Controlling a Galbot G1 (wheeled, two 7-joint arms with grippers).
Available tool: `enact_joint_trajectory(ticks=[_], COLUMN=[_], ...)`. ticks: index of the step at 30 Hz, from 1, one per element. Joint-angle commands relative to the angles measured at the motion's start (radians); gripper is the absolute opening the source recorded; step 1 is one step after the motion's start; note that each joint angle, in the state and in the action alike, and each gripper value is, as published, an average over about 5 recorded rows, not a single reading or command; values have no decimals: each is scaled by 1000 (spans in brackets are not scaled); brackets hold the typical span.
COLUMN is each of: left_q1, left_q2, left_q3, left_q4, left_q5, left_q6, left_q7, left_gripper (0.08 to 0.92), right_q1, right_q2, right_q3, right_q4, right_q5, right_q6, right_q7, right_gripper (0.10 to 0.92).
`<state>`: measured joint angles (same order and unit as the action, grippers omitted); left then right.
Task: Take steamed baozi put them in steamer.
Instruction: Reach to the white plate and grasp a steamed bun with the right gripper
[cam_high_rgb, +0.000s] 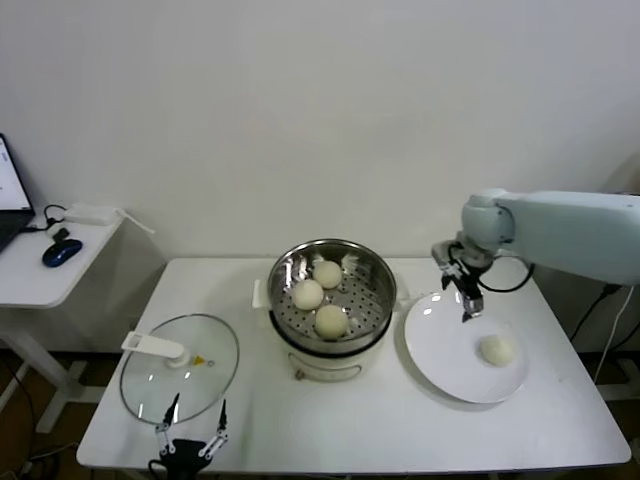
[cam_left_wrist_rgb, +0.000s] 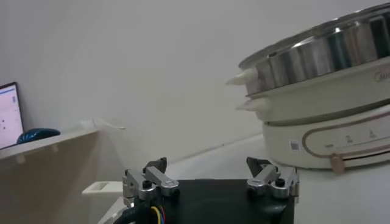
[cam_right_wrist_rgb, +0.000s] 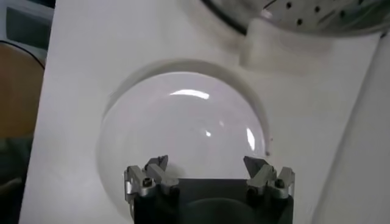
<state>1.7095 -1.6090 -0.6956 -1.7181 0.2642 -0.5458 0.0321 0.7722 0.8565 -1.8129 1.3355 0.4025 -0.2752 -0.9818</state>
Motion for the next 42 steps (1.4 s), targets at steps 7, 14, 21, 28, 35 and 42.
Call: enact_joint_trajectory(ticks=[7,14,21,28,35,42], left_q1=[4,8,9,14,15,13], left_q2=[-23,-23,-22,-23,-24,-25], left_q3=[-1,-1,0,-5,-5,-4], left_q4=[14,21,19,15,11,10], left_q5=[7,11,14,15,15,16], left_q6=[-3,-10,-11,-11,-9,-9], left_q7=[-2,-4,-5,-4,-4,-4], left_gripper=[823,823,823,823,823,823], right_q1=[-225,-345,-409,-432,-441,-430], right_q2=[-185,-210,-186,-182,-181,-182], right_q3=[54,203,325,336,344,340], right_q4=[-49,-125,-198,-193,-203,-194], right_q5=[-148,-195,-196,-200,-204,-199], right_q6=[-51,-43,-15,-20,-21,-19], right_q7=[25,62,96,85,77,63], right_gripper=[823,823,823,823,819,681])
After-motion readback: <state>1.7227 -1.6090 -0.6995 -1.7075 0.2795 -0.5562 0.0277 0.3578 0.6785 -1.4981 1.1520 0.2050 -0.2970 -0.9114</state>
